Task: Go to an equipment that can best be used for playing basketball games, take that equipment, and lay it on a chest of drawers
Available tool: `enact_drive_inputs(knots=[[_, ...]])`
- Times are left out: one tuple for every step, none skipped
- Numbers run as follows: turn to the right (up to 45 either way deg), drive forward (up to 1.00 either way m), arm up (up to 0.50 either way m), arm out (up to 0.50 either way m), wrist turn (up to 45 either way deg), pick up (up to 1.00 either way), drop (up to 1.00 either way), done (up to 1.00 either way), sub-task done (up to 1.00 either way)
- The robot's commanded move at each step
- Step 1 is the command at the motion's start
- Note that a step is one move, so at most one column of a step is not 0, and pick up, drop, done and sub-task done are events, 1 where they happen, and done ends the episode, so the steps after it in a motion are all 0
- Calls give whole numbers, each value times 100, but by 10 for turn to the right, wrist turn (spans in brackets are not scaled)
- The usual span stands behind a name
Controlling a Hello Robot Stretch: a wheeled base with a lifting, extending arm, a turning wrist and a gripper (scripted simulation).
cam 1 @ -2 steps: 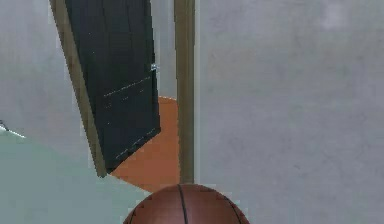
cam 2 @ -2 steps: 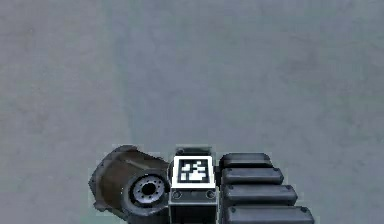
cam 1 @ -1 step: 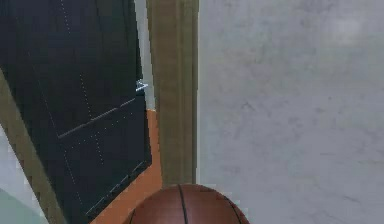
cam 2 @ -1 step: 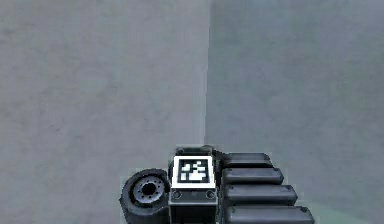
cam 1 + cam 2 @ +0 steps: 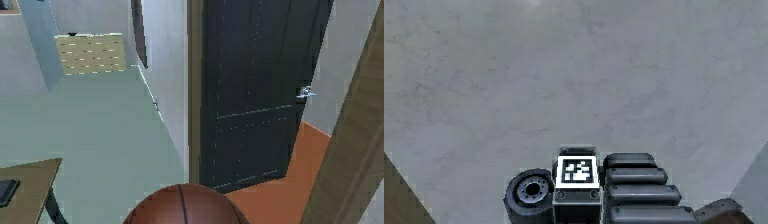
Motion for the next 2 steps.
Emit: enact_drive_inputs(knots=[[-150,0,0,0,0,0,0,0,0],[0,45,0,0,0,0,0,0,0]])
